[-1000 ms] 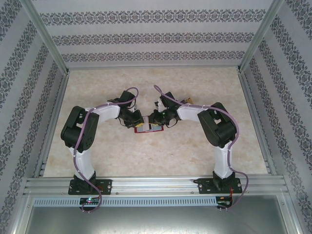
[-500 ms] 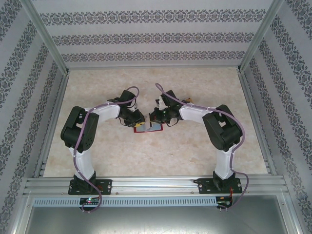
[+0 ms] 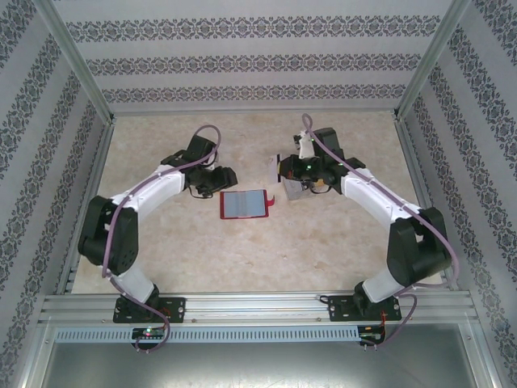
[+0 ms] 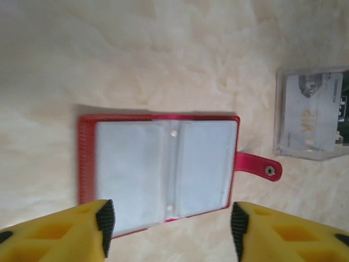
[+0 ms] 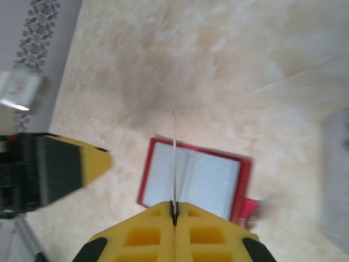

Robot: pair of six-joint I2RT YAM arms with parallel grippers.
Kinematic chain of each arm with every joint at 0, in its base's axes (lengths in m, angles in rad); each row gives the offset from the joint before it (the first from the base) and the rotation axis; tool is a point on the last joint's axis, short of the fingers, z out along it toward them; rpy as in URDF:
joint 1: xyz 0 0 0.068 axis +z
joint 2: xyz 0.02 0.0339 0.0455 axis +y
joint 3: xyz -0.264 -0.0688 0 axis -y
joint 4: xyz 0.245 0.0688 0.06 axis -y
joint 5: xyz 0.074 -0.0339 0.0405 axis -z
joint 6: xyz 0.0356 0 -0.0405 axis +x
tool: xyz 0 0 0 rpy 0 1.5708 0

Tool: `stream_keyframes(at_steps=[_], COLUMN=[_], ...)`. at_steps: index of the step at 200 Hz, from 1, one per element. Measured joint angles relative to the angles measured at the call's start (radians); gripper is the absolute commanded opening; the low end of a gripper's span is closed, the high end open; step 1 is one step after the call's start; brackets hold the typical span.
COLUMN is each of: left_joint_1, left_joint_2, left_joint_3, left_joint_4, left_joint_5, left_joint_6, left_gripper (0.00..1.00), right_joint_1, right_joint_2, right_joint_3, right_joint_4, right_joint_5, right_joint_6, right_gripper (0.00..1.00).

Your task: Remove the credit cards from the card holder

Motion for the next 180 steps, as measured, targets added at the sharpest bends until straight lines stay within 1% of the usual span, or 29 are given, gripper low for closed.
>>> stream_keyframes(at_steps=[26, 44, 65, 86, 144, 180], left_joint_1=[0.029, 0.050, 0.064, 0.068, 0.070, 0.070], left_joint_2=[-0.076, -0.115, -0.142, -0.150, -0.150, -0.150], left_joint_3=[-0.018, -0.044, -0.077, -0.097, -0.099, -0.100], left_joint_4=[-0.042, -0.069, -0.088, -0.098, -0.101, -0.101], left_joint_5=[-0.117, -0.184, -0.234, -0.255, -0.249, -0.230], left_joint_6=[0.007, 0.014, 0.018, 0.020, 0.021, 0.021], left_gripper=[0.92, 1.00, 0.99, 0.99, 0.99, 0.99], right_joint_1=[-0.056, -0.085, -0.105, -0.105, -0.105, -0.105], right_joint_2=[-0.021, -0.021, -0.012, 0.026, 0.189, 0.248], right_joint_3=[0.005, 0.017, 0.050, 0.098, 0.216, 0.248], right_joint_4=[-0.090, -0.155, -0.224, -0.264, -0.342, -0.365], right_joint_5=[0.066, 0.103, 0.129, 0.133, 0.133, 0.133], right_joint_6=[-0.082, -0.131, -0.175, -0.211, -0.266, -0.269], right_gripper=[0.00, 0.00, 0.00, 0.00, 0.00, 0.00])
